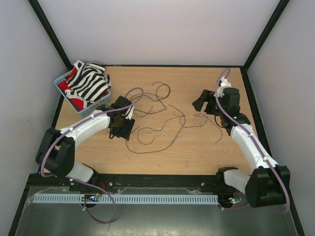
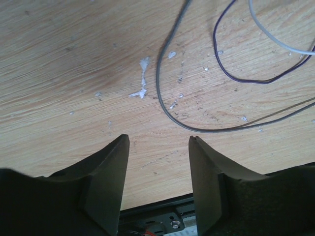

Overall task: Zip-tie the wires
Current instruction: Straighten the cable at the center of the board, then pick up the cable at the center of the board.

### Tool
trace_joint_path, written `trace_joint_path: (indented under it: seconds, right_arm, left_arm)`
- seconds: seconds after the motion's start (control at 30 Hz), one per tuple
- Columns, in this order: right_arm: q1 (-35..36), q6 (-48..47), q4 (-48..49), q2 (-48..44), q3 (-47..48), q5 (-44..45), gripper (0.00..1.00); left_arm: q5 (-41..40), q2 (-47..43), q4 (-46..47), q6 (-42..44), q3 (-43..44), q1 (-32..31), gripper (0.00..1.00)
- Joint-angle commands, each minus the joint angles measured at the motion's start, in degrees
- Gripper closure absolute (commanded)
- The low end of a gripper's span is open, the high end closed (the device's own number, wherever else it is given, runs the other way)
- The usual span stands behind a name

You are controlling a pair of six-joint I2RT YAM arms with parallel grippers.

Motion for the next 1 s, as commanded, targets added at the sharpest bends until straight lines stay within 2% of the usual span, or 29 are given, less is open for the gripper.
trace_joint_path:
  seconds: [0.0, 0.17, 0.27, 0.33, 0.63, 0.97]
  right_arm:
    - [6.2, 2.3, 2.9, 2.8, 2.3, 2.2, 0.08]
    - [12.2, 5.9, 8.0, 10.3, 4.1, 4.8, 0.08]
    - [15.3, 7.3, 10.1, 16.5, 7.7, 6.5, 0.08]
    - [17.0, 7.5, 10.5, 21.0, 10.9, 7.5, 0.08]
    - [21.2, 8.8, 6.2, 39.5, 24.5, 9.0, 0.10]
    - [25.2, 11.6, 6.4, 44.5, 22.5, 10.0, 0.09]
  left_arm:
    - [0.2, -5.9, -0.7, 0.5, 2.0, 3.0, 0.42]
    - [2.2, -13.9, 0.6, 2.7, 4.9, 6.6, 0.28]
    - [3.0, -18.7, 2.0, 4.2, 5.8, 8.4, 0.18]
    - [4.2, -22.0, 2.8, 4.8, 5.9, 9.6, 0.15]
    - [5.7, -29.4, 4.2, 6.7, 3.4, 10.5, 0.08]
    - [6.8, -30.3, 4.4, 7.2, 2.2, 10.8, 0.06]
